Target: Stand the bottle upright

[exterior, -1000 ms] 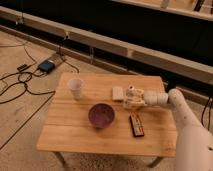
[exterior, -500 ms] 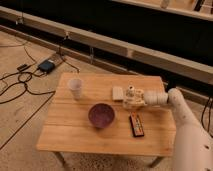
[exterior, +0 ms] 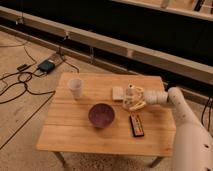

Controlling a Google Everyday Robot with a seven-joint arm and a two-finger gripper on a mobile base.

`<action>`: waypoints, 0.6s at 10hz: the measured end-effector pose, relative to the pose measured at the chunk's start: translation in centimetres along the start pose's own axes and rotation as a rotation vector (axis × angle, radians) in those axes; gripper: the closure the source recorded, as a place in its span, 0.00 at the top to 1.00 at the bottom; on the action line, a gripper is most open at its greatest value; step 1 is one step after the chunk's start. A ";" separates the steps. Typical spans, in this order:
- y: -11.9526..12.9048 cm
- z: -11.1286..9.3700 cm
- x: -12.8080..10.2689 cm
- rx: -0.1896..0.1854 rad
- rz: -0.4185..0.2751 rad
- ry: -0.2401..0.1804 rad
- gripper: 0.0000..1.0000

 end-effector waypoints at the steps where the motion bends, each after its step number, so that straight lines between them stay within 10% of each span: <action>1: 0.1 -0.2 0.2 -0.004 -0.004 -0.007 0.80; 6: 0.3 -1.3 1.5 -0.030 -0.058 -0.030 0.80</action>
